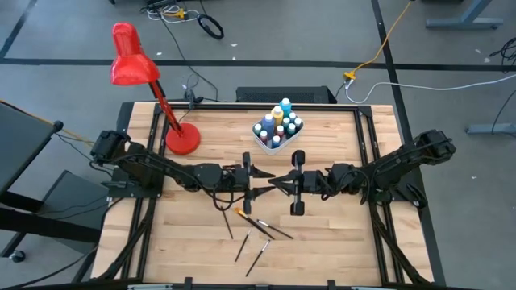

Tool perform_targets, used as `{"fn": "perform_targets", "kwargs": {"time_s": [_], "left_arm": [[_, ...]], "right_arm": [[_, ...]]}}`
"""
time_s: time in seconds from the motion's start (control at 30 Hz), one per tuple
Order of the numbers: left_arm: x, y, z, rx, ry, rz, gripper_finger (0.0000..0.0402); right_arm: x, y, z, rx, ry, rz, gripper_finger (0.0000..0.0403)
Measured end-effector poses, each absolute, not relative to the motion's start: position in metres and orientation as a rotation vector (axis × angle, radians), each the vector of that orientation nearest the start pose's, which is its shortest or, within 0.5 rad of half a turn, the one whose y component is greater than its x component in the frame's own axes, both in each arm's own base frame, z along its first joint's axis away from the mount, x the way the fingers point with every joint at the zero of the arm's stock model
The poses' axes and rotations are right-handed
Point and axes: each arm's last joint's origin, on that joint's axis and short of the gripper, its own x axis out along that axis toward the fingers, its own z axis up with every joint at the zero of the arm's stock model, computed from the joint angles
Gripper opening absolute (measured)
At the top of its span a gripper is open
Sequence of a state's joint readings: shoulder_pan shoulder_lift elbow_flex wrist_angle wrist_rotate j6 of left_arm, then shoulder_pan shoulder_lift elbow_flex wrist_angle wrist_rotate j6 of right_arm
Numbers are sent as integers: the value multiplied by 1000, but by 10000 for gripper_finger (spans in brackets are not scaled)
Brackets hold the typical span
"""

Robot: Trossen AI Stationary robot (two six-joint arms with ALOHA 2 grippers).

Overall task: Pick & Place Paint Supplies
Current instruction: Put the gold paint brush into the white cup

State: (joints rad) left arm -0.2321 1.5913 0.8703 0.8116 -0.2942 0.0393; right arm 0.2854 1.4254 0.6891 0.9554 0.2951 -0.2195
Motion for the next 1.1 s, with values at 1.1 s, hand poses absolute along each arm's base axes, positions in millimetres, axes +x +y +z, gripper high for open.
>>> {"fn": "perform_targets", "kwargs": {"time_s": [1.1], "left_arm": [[318, -76, 248, -18, 219, 154, 22]], "right_arm": [[291, 66, 236, -60, 87, -121, 135]]}}
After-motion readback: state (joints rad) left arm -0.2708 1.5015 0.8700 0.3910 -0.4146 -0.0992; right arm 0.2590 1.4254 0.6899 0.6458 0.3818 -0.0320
